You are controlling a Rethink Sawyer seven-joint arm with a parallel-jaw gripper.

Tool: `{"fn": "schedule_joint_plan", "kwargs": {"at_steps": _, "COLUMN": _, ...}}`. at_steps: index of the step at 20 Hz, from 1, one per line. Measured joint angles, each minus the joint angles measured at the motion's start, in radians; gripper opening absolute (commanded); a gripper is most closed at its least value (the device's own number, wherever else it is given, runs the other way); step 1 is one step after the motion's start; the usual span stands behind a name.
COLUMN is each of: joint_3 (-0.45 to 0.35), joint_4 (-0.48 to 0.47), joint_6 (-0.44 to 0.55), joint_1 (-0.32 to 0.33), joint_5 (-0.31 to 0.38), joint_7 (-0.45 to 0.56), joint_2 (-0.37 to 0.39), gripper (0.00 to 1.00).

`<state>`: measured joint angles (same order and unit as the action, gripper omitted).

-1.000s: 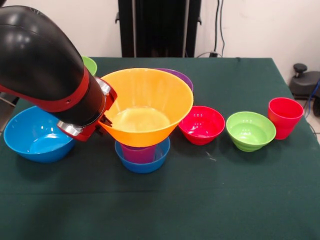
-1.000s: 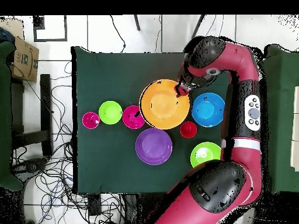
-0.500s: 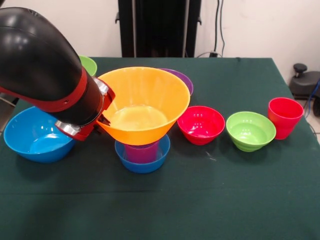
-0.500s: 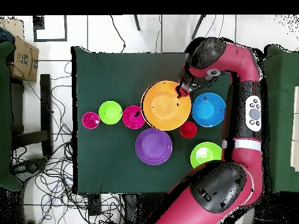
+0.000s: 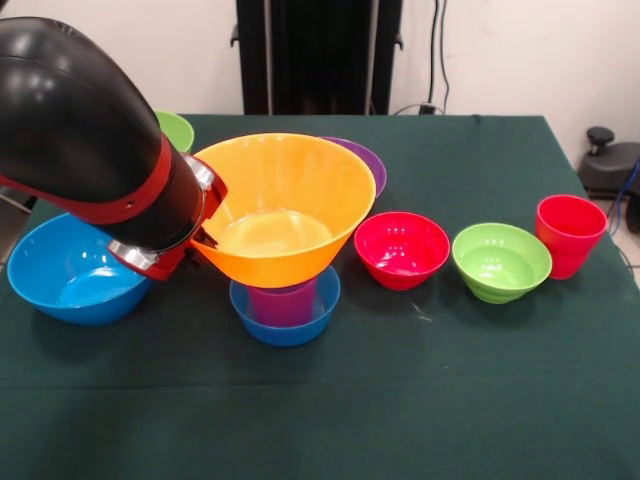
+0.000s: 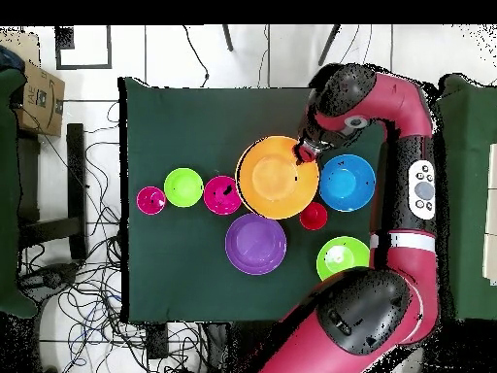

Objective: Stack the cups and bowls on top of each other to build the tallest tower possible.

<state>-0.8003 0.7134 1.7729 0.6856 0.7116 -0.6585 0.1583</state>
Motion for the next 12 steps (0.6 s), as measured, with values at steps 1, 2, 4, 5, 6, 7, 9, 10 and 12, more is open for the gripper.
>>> {"fn": "schedule_joint_plan", "kwargs": {"at_steps": 1, "joint_3": 0.0, "joint_4": 0.001, "joint_6": 0.0, "joint_1": 0.001, "joint_5": 0.0, "joint_7": 0.0, "joint_2": 0.0, "gripper": 0.0}}
{"fn": "schedule_joint_plan", "kwargs": {"at_steps": 2, "joint_3": 0.0, "joint_4": 0.002, "joint_6": 0.0, "joint_1": 0.001, "joint_5": 0.0, "joint_7": 0.0, "joint_2": 0.0, "gripper": 0.0}}
{"fn": "schedule_joint_plan", "kwargs": {"at_steps": 4, "joint_3": 0.0, "joint_4": 0.002, "joint_6": 0.0, "joint_1": 0.001, "joint_5": 0.0, "joint_7": 0.0, "joint_2": 0.0, "gripper": 0.0}}
{"fn": "schedule_joint_plan", "kwargs": {"at_steps": 5, "joint_3": 0.0, "joint_4": 0.002, "joint_6": 0.0, "joint_1": 0.002, "joint_5": 0.0, "joint_7": 0.0, "joint_2": 0.0, "gripper": 0.0}}
{"fn": "schedule_joint_plan", "kwargs": {"at_steps": 6, "joint_3": 0.0, "joint_4": 0.003, "joint_6": 0.0, "joint_1": 0.002, "joint_5": 0.0, "joint_7": 0.0, "joint_2": 0.001, "gripper": 0.0}}
{"fn": "schedule_joint_plan", "kwargs": {"at_steps": 7, "joint_3": 0.0, "joint_4": 0.004, "joint_6": 0.0, "joint_1": 0.002, "joint_5": 0.0, "joint_7": 0.0, "joint_2": 0.001, "gripper": 0.0}}
{"fn": "schedule_joint_plan", "kwargs": {"at_steps": 9, "joint_3": 0.0, "joint_4": 0.005, "joint_6": 0.0, "joint_1": 0.002, "joint_5": 0.0, "joint_7": 0.0, "joint_2": 0.001, "gripper": 0.0}}
{"fn": "schedule_joint_plan", "kwargs": {"at_steps": 10, "joint_3": 0.001, "joint_4": 0.006, "joint_6": 0.0, "joint_1": 0.002, "joint_5": 0.0, "joint_7": 0.0, "joint_2": 0.001, "gripper": 0.0}}
{"fn": "schedule_joint_plan", "kwargs": {"at_steps": 12, "joint_3": 0.001, "joint_4": 0.009, "joint_6": 0.0, "joint_1": 0.003, "joint_5": 0.0, "joint_7": 0.0, "joint_2": 0.001, "gripper": 0.0}}
